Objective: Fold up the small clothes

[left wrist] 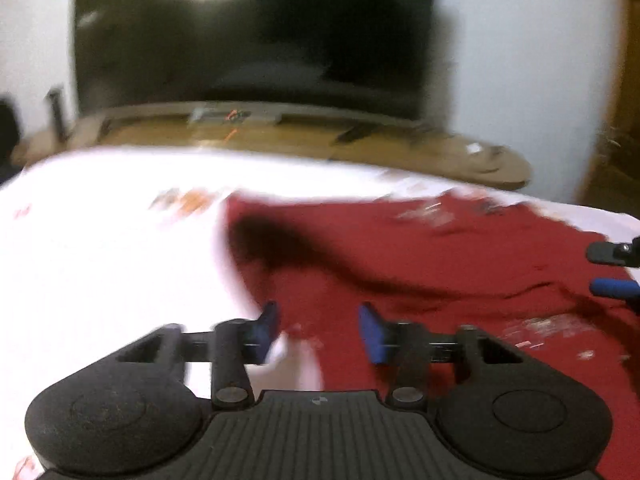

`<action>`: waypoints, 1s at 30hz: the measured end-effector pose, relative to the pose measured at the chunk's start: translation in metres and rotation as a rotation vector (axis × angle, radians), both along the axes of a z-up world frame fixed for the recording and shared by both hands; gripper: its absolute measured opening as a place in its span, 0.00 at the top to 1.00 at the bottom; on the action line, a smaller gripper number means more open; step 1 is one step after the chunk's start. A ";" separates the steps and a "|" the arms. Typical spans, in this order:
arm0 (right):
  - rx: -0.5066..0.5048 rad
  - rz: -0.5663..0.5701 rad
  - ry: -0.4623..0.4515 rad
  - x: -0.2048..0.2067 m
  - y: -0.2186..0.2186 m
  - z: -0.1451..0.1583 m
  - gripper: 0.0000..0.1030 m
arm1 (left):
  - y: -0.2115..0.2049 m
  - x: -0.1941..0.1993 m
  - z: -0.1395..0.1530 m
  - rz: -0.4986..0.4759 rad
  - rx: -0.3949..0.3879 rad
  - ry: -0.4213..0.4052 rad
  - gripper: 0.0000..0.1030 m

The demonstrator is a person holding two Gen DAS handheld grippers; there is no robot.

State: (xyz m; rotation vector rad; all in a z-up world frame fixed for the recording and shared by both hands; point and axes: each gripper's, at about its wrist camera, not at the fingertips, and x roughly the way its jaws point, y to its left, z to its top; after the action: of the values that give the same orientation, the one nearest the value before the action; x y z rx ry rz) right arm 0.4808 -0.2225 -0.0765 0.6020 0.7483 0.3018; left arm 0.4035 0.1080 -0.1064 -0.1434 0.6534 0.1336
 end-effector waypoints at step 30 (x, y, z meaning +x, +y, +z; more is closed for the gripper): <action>-0.376 -0.099 -0.151 -0.008 -0.062 0.037 0.95 | 0.003 0.020 -0.024 -0.121 0.038 0.060 0.96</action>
State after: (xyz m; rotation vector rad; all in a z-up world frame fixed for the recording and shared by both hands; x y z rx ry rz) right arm 0.4729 -0.2850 -0.0395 0.2557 0.6069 0.1086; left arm 0.4235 0.1114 -0.1302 -0.0636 0.7173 0.0341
